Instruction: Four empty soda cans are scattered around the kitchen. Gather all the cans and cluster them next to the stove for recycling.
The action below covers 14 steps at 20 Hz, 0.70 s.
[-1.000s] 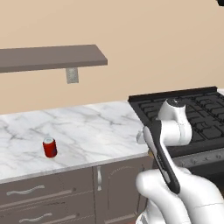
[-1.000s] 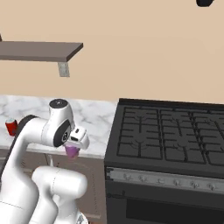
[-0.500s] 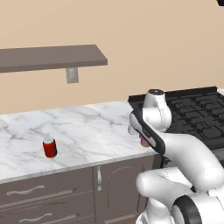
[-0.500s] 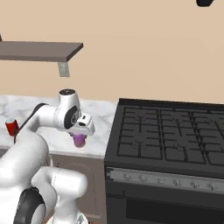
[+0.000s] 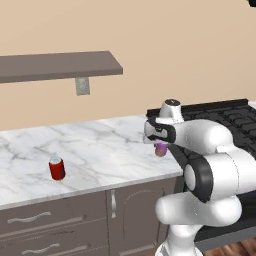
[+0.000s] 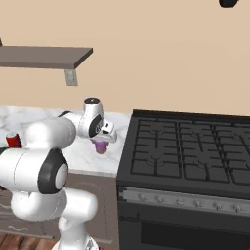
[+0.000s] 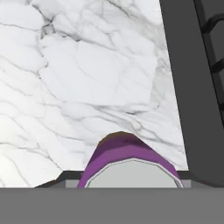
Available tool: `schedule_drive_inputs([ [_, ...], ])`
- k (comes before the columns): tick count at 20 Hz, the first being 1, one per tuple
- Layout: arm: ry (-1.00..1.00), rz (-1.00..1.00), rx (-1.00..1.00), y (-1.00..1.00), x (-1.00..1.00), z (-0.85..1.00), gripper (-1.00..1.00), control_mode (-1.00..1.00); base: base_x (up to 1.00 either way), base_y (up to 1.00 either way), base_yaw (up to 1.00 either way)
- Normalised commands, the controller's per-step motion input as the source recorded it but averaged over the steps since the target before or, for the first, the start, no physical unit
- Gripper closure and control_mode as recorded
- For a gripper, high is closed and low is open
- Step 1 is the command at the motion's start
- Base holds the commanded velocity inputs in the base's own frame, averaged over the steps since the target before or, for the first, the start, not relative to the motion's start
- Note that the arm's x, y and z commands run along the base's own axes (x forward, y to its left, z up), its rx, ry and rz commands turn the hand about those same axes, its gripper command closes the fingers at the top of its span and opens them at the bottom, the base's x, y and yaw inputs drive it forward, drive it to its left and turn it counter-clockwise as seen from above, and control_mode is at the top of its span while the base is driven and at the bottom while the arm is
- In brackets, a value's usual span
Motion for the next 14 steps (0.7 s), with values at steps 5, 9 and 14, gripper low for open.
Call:
schedule_drive_inputs([
  [5, 0.01, 0.04, 0.0, 0.01, 1.0, -0.04, 1.0, -1.0, 0.0, 0.0, 0.0],
  [9, 0.03, 0.1, 0.02, -0.06, 0.98, -0.08, 1.0, -1.0, 0.0, 0.0, 0.0],
  [14, 0.03, 0.06, -0.04, -0.12, 0.73, -0.41, 1.0, -1.0, 0.0, 0.0, 0.0],
])
